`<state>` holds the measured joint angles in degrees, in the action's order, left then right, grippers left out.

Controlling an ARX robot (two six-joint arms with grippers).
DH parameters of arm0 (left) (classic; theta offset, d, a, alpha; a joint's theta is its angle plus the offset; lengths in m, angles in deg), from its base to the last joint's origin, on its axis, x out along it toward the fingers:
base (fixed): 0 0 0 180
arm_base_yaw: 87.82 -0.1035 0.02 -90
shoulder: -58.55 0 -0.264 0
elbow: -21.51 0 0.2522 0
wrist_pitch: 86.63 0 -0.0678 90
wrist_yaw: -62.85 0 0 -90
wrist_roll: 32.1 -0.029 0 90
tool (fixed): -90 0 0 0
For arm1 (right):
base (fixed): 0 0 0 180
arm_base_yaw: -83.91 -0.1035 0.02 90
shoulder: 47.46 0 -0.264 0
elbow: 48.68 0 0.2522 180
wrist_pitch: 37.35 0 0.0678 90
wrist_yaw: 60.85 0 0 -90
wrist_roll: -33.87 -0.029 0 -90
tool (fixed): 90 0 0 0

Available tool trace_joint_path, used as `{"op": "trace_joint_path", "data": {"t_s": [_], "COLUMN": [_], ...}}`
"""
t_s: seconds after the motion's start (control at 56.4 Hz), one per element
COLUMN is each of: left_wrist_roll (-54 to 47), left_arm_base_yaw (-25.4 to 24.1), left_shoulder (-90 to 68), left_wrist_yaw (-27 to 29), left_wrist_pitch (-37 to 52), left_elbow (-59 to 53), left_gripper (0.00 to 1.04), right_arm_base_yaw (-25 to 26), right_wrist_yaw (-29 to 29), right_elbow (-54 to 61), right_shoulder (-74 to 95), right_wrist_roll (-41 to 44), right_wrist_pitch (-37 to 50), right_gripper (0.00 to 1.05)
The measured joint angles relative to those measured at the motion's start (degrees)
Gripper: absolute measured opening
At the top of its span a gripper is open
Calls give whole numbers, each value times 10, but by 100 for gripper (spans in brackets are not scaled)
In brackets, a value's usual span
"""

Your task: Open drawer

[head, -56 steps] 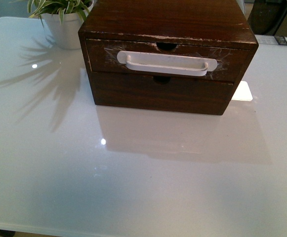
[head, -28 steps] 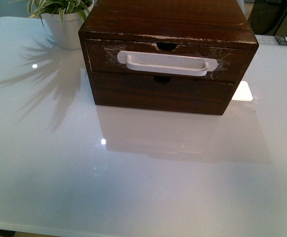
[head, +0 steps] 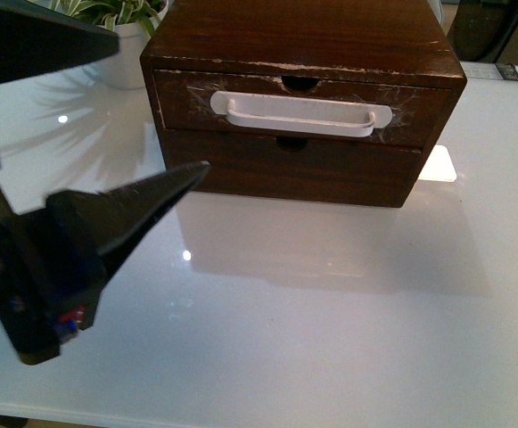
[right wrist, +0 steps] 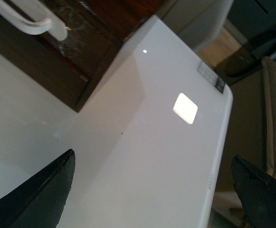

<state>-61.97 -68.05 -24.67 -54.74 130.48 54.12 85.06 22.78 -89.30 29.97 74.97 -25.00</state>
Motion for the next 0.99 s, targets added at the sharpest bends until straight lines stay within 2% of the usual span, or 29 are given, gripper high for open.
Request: {"op": "trace_joint_path", "data": {"t_s": [0.16,0.337,0.514,0.993], "left_wrist_roll": [-92,-165,-207,-248], "left_arm_base_yaw": [5,0,-12,-16], "left_shoulder": [-85,-178,-248,-353], "left_wrist_yaw": [-39,-88,-101,-115], "left_wrist_pitch": [5,-33,-85,-191], "left_elbow": [32,110,202,360], "left_gripper": [96,96,96,96], "right_arm_base_yaw": [-30,-68,-103,-143], "right_wrist_yaw": [-30,-59,-66,-74], "right_elbow": [-42,-106,-166,-246], "right_shoulder": [82,161,214,306], "right_wrist_roll": [70,160,230,260], "right_wrist_pitch": [1,-31,-65,-88], "right_gripper": [96,96,96,96]}}
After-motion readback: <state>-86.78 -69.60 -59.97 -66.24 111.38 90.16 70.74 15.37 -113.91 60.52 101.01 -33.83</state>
